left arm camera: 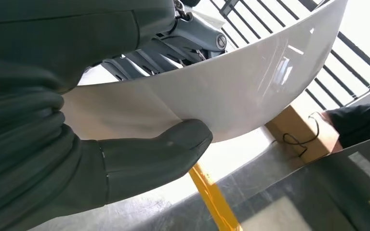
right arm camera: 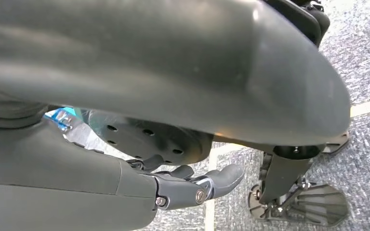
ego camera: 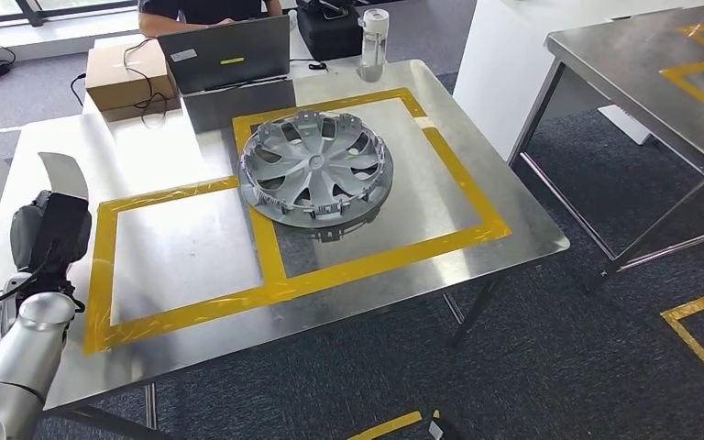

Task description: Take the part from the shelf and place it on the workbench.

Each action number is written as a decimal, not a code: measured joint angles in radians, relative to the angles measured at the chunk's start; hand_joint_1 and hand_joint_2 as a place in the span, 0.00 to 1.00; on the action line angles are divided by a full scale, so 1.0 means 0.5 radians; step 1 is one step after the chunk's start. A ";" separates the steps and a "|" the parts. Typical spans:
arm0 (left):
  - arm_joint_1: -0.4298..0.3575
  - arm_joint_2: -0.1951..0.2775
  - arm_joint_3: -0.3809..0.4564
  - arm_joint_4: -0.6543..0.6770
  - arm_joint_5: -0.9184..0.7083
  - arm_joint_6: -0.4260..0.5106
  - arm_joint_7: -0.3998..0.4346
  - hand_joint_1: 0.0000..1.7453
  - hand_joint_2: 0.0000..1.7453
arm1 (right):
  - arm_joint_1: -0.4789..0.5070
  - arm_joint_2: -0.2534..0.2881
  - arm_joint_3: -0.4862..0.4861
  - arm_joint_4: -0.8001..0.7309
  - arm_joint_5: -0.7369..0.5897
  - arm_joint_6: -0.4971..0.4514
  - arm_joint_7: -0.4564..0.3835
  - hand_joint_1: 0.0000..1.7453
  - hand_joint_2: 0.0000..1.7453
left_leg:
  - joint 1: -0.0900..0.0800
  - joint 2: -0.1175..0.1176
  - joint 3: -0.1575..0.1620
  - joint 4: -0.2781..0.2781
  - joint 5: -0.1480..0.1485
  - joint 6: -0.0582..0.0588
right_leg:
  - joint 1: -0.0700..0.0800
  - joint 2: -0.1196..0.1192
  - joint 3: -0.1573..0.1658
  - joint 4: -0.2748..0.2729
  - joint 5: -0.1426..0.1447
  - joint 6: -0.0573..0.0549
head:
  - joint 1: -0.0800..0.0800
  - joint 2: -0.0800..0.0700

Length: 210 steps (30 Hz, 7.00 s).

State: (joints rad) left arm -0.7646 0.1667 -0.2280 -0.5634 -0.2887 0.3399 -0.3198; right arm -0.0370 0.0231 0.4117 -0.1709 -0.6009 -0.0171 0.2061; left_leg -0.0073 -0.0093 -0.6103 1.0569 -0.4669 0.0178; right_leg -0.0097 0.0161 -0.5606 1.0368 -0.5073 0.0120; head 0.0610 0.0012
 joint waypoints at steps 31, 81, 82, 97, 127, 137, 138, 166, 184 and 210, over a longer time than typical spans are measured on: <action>-0.108 -0.457 -0.492 0.430 -0.400 -0.067 -0.214 0.00 0.25 | -0.007 -0.001 0.062 0.000 0.010 -0.002 0.000 0.00 0.00 | 0.000 -0.002 0.006 -0.013 0.000 -0.001 | 0.001 -0.003 0.004 -0.008 -0.001 0.000 | 0.000 0.000; 1.213 -0.091 -0.184 -2.040 -0.964 0.724 -0.357 0.00 0.00 | 0.006 0.002 0.062 0.003 -0.099 -0.045 0.016 0.00 0.00 | 0.006 0.029 0.132 -0.087 -0.037 0.011 | -0.006 -0.021 -0.246 0.114 0.083 0.015 | 0.007 0.000; 1.254 -0.091 -0.144 -2.066 -0.944 0.724 -0.393 0.00 0.00 | 0.005 0.002 0.062 0.003 -0.104 -0.046 0.011 0.00 0.00 | 0.007 0.033 0.110 -0.088 -0.015 0.019 | -0.006 -0.023 -0.275 0.223 -0.022 0.019 | 0.010 0.000; 1.483 -0.229 0.087 -2.173 -1.252 0.724 -0.568 0.00 0.00 | -0.011 0.007 0.062 0.003 -0.144 -0.053 0.117 0.00 0.00 | 0.022 0.024 -0.178 0.120 -0.031 -0.094 | 0.004 -0.036 0.045 -0.031 -0.004 -0.087 | 0.004 0.001; 1.399 -0.443 0.969 0.023 -1.185 0.524 0.359 0.00 0.00 | 0.000 0.007 0.065 0.004 -0.152 -0.046 0.132 0.00 0.00 | 0.010 0.034 -0.110 -0.025 0.110 -0.069 | 0.016 -0.027 0.136 -0.071 -0.047 -0.067 | 0.000 0.001; 1.445 -0.408 1.216 0.589 -1.039 0.242 0.679 0.00 0.00 | -0.009 -0.005 0.085 0.003 -0.128 -0.027 0.138 0.00 0.00 | 0.066 0.010 0.215 0.032 -0.133 -0.135 | 0.001 -0.060 -0.098 -0.038 0.146 -0.024 | -0.004 0.001; 1.437 -0.408 1.240 0.615 -0.975 0.210 0.814 0.00 0.00 | -0.013 -0.009 0.088 0.003 -0.123 -0.024 0.138 0.00 0.00 | 0.062 0.003 0.268 -0.055 -0.156 -0.122 | 0.000 -0.059 -0.104 -0.036 0.163 -0.010 | -0.002 0.000; 1.349 -0.442 1.812 0.735 -0.689 0.065 0.856 0.00 0.00 | -0.038 -0.057 0.214 0.003 -0.102 -0.032 0.126 0.00 0.00 | 0.047 0.018 0.041 0.306 -0.078 -0.114 | 0.024 -0.062 -0.089 -0.084 0.161 -0.064 | -0.005 0.000; 1.402 -0.430 1.818 0.748 -0.645 -0.043 0.844 0.00 1.00 | -0.033 -0.048 0.214 0.004 -0.131 -0.048 0.151 0.00 0.75 | -0.003 0.030 0.026 -0.062 0.025 -0.008 | 0.031 -0.040 0.131 -0.021 -0.051 -0.029 | -0.008 0.000; 1.653 -0.389 1.057 0.524 0.060 -0.451 0.748 0.00 1.00 | 0.196 -0.044 -0.347 -0.230 0.670 -0.011 0.161 0.00 1.00 | 0.001 0.024 0.013 -0.139 0.135 -0.042 | 0.042 -0.046 0.104 -0.091 0.000 -0.072 | -0.018 0.001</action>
State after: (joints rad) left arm 0.0620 -0.0277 0.3004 -0.3012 -0.2586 0.1144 0.0543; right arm 0.0609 0.0011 0.2383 -0.2857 -0.2658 -0.0224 0.2865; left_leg -0.0070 0.0028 -0.6040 0.9875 -0.3992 -0.0033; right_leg 0.0115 -0.0067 -0.5088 0.9911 -0.5074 -0.0242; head 0.0518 0.0015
